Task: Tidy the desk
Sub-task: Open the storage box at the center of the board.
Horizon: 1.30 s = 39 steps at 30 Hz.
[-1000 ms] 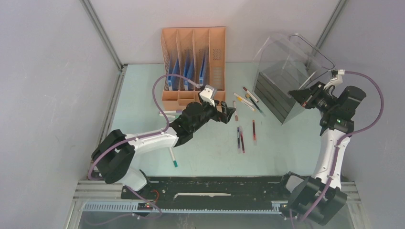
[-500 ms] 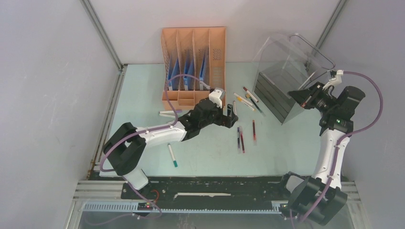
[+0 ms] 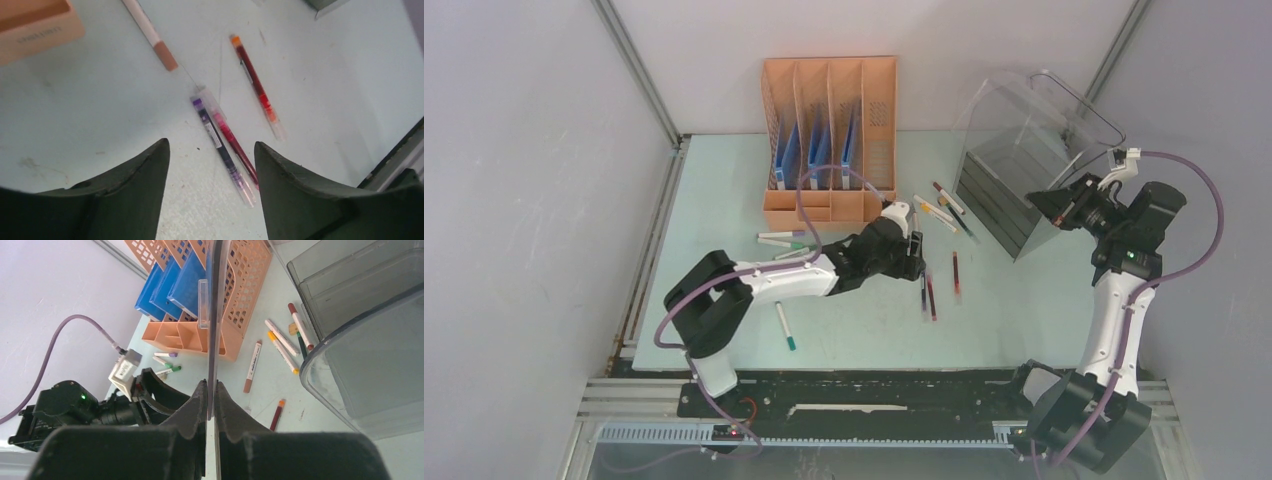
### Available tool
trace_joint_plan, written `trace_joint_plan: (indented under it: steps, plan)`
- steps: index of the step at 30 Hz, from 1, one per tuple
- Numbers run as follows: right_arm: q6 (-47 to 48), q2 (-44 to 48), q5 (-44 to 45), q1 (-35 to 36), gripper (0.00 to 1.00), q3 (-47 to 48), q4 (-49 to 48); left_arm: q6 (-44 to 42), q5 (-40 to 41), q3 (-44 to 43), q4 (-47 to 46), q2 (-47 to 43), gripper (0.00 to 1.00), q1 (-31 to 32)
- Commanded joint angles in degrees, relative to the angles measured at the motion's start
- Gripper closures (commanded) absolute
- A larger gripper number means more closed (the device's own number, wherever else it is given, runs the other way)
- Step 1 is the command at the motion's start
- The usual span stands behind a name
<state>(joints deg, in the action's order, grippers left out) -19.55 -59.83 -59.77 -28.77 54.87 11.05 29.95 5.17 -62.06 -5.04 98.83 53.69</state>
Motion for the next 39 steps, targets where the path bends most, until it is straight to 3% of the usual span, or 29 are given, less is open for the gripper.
trace_joint_plan:
  steps: [1,8,12,15,39]
  plan:
    - [1.31,2.61,-2.32,0.65,0.89,0.23,-0.90,4.17,6.51,-5.39,9.55,3.42,0.37,3.17]
    - [1.53,2.64,-2.02,0.91,0.89,0.15,-0.78,3.32,12.52,-12.13,17.65,8.75,0.44,7.39]
    - [1.61,2.70,-1.86,0.91,0.89,0.11,-0.77,3.33,11.01,-13.79,18.67,11.67,0.57,7.85]
    - [1.66,2.70,-1.89,0.99,0.89,0.07,-0.68,3.44,9.64,-14.66,18.99,13.32,0.60,7.92]
    - [1.88,2.70,-1.69,1.79,0.89,0.19,-0.59,4.26,9.85,-19.62,22.53,16.86,0.57,9.27]
